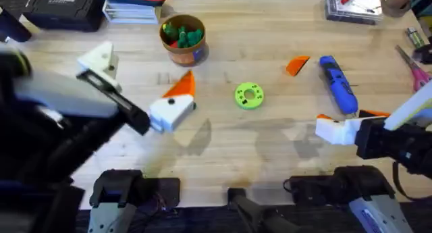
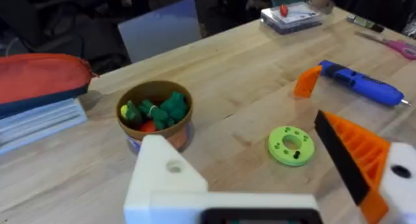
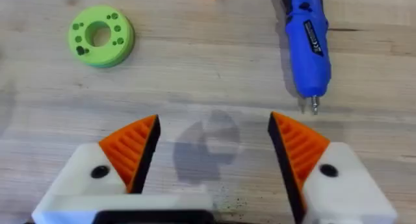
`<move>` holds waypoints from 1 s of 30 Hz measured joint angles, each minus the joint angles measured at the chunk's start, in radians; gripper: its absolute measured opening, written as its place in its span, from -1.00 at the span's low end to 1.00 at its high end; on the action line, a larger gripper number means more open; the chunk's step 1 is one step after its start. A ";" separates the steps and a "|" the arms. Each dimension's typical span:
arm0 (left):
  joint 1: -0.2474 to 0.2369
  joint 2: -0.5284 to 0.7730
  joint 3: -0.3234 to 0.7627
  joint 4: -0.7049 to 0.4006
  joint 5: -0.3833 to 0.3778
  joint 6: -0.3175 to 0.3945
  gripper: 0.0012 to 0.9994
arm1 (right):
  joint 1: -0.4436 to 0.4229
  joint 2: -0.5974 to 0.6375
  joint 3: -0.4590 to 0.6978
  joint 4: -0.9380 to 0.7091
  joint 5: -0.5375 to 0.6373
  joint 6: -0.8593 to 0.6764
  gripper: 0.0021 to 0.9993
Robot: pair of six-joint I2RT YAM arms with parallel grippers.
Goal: Pick up the gripper from the table and insert it into the empty holder that is missing its gripper. Then pick up a screw, insert it into the mounting hole, and use the screwdriver to tighten it. Finally, clean up the table by picking up the vegetable and placing it into the bucket.
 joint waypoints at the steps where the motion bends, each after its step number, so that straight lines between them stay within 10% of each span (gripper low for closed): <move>1: -0.001 -0.046 -0.040 0.020 0.010 0.000 0.97 | 0.000 0.000 0.000 0.000 0.000 0.000 0.99; 6: -0.001 -0.279 -0.244 0.128 0.081 -0.004 0.97 | 0.000 0.000 0.000 0.000 0.000 0.000 0.99; 17: -0.001 -0.292 -0.508 0.517 0.138 -0.076 0.97 | 0.000 0.000 0.000 0.000 0.000 0.000 0.99; 30: 0.008 -0.291 -0.536 0.417 0.085 -0.122 0.97 | 0.000 0.000 0.000 0.000 0.000 0.000 0.99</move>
